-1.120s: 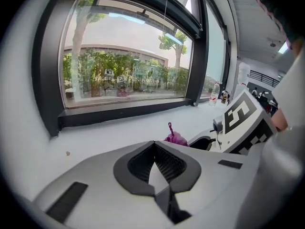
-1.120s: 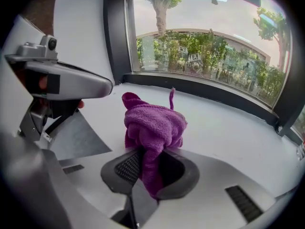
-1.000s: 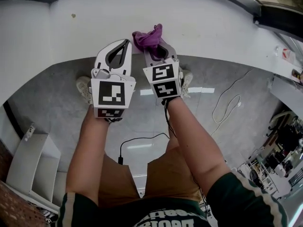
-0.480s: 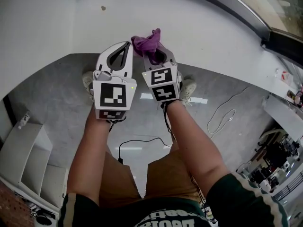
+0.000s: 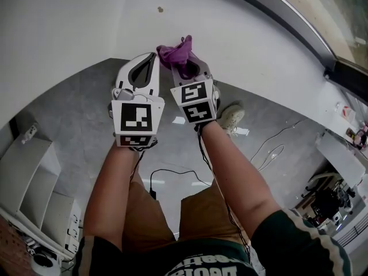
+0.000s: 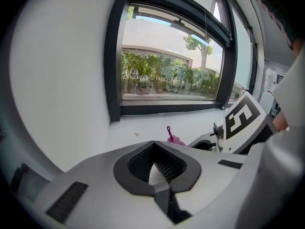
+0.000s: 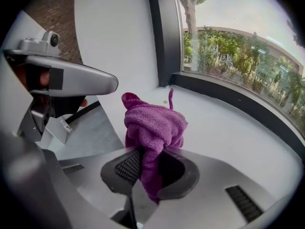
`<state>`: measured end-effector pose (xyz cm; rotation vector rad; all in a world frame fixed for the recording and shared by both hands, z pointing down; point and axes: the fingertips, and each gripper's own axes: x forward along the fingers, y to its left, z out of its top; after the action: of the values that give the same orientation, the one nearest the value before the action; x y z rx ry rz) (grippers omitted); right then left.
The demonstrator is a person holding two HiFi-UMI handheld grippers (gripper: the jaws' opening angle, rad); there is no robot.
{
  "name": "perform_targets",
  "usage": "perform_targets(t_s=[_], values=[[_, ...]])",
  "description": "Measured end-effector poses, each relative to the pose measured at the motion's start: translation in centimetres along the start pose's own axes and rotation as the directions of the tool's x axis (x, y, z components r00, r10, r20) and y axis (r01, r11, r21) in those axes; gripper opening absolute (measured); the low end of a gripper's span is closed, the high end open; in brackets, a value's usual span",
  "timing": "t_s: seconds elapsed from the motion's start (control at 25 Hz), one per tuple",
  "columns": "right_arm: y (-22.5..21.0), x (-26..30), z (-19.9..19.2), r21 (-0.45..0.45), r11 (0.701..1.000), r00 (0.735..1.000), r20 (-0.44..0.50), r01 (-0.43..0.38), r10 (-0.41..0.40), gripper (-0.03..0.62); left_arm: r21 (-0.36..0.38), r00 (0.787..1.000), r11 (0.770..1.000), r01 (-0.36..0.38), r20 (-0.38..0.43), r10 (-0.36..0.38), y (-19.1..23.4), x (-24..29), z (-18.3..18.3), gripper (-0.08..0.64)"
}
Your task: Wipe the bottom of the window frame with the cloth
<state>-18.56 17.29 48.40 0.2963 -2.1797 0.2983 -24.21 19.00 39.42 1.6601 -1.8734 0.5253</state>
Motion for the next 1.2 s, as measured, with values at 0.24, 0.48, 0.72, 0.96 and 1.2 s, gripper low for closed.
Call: perform_targets(t_s=[0.24,0.48,0.72,0.96,1.2], values=[[2.3,1.6,2.0,-0.018,0.999,0.999,0.009,-0.044,0.044,0.084,-0.02,0.999,0.999,-0.045,-0.011,0.045,3.0,-1.4,-0.7,0.009],[4.8,3.3,3.8,-0.037,0.993,0.994,0.01,-0.109,0.109,0.084,-0.047,0.995,0.994,-0.096,-0.03,0.094,5.3,-2.4,-1.5,0.009],[7.2,4.9,5.8,-0.057,0.98,0.982,0.016,-0.189,0.19,0.084,-0.048,0.992,0.992,-0.12,-0.042,0.118,6.6,-2.9,-1.8,0.009],[9.5,6.1,7.1,-0.094,0.959,0.963,0.008,-0.269,0.271,0.084,-0.063,0.989,0.988,-0.139,-0.063,0.135,7.5,-3.3,-2.6,0.009],[9.5,6.0,7.1,-0.125,0.942,0.95,-0.001,-0.311,0.313,0.084,-0.069,0.987,0.986,-0.149,-0.065,0.144,7.7,-3.0,-2.5,0.009]])
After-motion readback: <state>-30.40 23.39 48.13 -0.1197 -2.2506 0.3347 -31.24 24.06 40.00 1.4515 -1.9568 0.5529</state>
